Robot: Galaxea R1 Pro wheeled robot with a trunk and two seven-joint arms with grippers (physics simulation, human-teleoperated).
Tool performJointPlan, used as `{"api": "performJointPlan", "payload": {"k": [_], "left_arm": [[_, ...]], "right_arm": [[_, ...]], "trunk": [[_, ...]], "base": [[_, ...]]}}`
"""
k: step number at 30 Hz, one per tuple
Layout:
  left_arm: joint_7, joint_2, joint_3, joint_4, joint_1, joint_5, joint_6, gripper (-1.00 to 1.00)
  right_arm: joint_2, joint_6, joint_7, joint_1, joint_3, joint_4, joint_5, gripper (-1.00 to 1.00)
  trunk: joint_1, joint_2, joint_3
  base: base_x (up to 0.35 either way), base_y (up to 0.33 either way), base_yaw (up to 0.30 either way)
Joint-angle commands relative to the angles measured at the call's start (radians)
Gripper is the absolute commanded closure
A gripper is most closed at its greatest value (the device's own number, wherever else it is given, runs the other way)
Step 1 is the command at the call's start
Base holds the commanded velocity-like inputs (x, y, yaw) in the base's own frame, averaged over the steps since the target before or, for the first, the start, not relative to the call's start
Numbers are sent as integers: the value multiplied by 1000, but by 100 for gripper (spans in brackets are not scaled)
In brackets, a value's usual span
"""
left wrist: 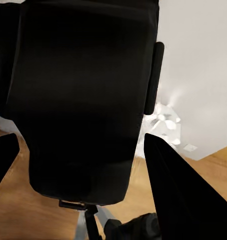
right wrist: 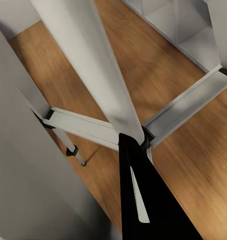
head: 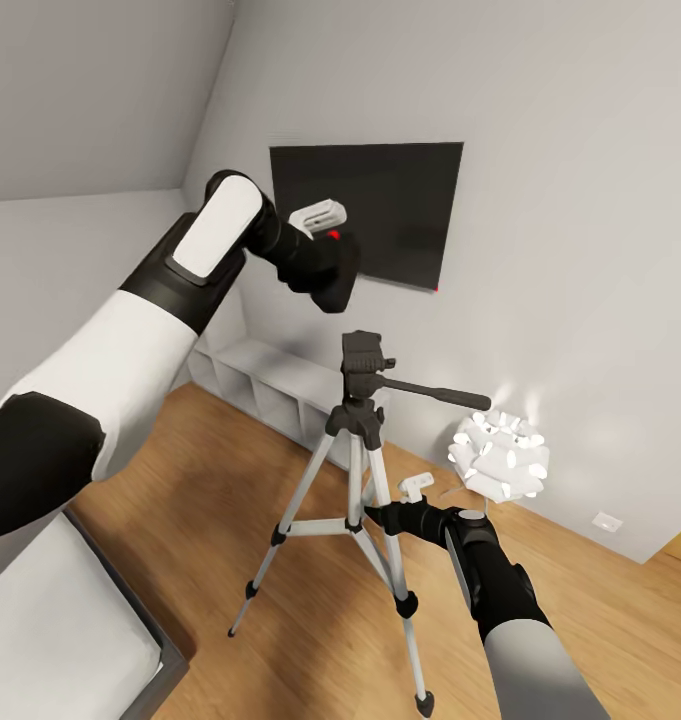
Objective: Attach the digital camera to the camera tripod in the bedroom.
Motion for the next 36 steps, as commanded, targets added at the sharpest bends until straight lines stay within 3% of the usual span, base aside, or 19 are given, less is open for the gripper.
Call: {"api": "performJointPlan", "payload": {"k": [1,6,8,9,13,21,23,24,25,26,27,28,29,30,31,33,36], "left_arm": [[32,-1,-3,-3,-1,11,-1,100],[94,2,-4,-11,-1,7,1,100],[104,13,-4,-16,-1,14,3,100],[107,25,-4,-60,-4,25,1,100],[108,28,-3,-148,-5,34,-1,100],[100,25,-4,-161,-6,33,-4,100],[62,26,-3,-159,-5,46,-1,100],[6,30,-4,-162,-5,56,1,100],[-366,104,-13,-165,-5,65,3,100],[-485,132,-21,-162,-5,59,1,100],[-543,145,-27,-160,-5,54,0,100],[-731,185,-52,-152,-5,14,-9,100],[-794,199,-60,-150,-5,-18,-18,100],[-817,204,-63,-149,-5,-36,-22,100],[-862,214,-68,-148,-5,-92,-31,100],[-885,219,-71,-146,-5,-141,-37,100],[-898,220,-72,-145,-5,-187,-40,100]], "right_arm": [[1,4,8,-1,-6,-1,21,100],[1,4,7,-1,-6,-1,21,100],[1,5,8,-1,-6,-1,21,100],[1,5,8,-1,-7,-1,22,100],[1,5,8,-1,-8,-2,22,100],[1,5,8,-1,-8,-2,22,100],[1,5,8,-1,-8,-2,22,100],[1,5,8,-1,-8,-2,22,100],[1,5,8,-1,-8,-2,22,100],[1,5,8,-1,-8,-2,22,100],[1,5,8,-1,-8,-2,22,100],[1,5,8,-1,-9,-2,21,100],[1,5,8,-1,-9,-2,20,100],[1,5,8,-1,-9,-2,20,100],[1,5,8,-1,-9,-2,20,100],[1,5,8,-1,-9,-3,20,100],[1,5,8,-1,-9,-3,20,100]], "trunk": [[1,-2,-2],[1,-2,-2],[1,-2,-2],[1,-2,-2],[1,-2,-2],[1,-2,-2],[1,-2,-2],[1,-2,-2],[1,-2,-2],[1,-2,-2],[1,-2,-2],[1,-2,-2],[1,-2,-2],[1,-2,-2],[1,-2,-2],[1,-2,-2],[1,-2,-2]], "base": [[0,0,0],[0,0,0],[0,0,0],[0,0,0],[0,0,0],[0,0,0],[0,0,0],[0,0,0],[0,0,0],[0,0,0],[0,0,0],[0,0,0],[0,0,0],[0,0,0],[0,0,0],[0,0,0],[0,0,0]]}}
